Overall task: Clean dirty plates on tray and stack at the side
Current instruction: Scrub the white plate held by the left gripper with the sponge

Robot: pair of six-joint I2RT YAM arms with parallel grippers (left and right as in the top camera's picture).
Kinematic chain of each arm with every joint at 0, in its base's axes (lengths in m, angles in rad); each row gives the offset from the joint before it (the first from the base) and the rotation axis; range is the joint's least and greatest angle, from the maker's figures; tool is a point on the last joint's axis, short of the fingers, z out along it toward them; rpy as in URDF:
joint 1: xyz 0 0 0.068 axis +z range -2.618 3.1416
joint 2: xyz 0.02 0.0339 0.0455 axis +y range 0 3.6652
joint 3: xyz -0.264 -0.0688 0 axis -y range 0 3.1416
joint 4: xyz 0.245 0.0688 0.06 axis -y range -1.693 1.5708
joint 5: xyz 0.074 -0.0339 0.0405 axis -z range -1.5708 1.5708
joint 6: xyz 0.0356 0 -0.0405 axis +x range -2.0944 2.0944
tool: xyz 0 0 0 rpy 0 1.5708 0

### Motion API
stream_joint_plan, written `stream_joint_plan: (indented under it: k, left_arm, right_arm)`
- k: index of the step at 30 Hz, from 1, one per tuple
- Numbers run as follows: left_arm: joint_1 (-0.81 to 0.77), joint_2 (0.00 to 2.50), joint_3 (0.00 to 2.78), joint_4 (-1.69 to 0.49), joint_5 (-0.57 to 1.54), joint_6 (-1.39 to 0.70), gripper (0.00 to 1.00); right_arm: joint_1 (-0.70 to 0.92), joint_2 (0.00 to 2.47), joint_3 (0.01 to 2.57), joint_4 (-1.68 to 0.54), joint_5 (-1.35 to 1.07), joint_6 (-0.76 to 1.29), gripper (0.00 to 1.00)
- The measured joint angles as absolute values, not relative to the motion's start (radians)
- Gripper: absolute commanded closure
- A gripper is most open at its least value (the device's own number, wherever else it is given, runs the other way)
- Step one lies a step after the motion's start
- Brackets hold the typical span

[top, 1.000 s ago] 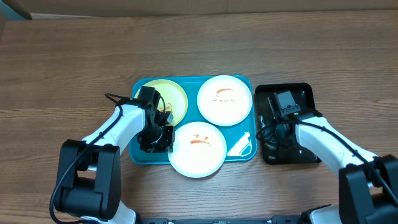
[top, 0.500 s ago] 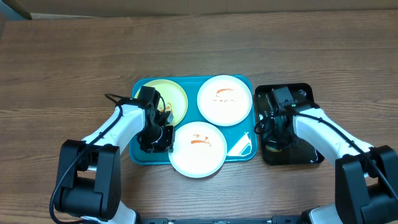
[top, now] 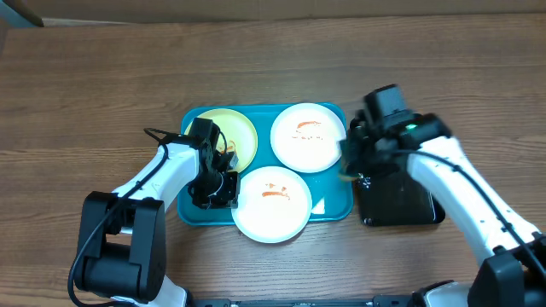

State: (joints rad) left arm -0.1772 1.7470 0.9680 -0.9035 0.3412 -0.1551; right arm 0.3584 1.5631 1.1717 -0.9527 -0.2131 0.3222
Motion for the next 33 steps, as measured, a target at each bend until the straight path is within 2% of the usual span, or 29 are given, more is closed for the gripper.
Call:
stream_joint_plan:
  k: [7,13,21,27,33]
  left_arm:
    - [-0.177,1.747,0.968,-0.902,0.341,-0.155,0.96]
    - [-0.177,1.747,0.968,-0.901,0.341,-0.155,0.96]
    - [-0.177,1.747,0.968,-0.901,0.341,-0.155,0.96]
    - [-0.177,1.747,0.968,-0.901,0.341,-0.155,0.96]
    - [-0.177,1.747,0.968,-0.902,0.341,-0.155,0.96]
  right_arm:
    - [0.579,1.573,1.172,-0.810,-0.265,0.324,0.96]
    - [0.691,1.661,1.172,-0.733,-0.267,0.368,0.96]
    - [0.765,1.819,1.172,-0.633,-0.307,0.398,0.96]
    - [0.797,1.858,1.172,-0.525,-0.309,0.447,0.96]
    - [0.803,1.864,1.172,-0.512,-0.258,0.506,0.96]
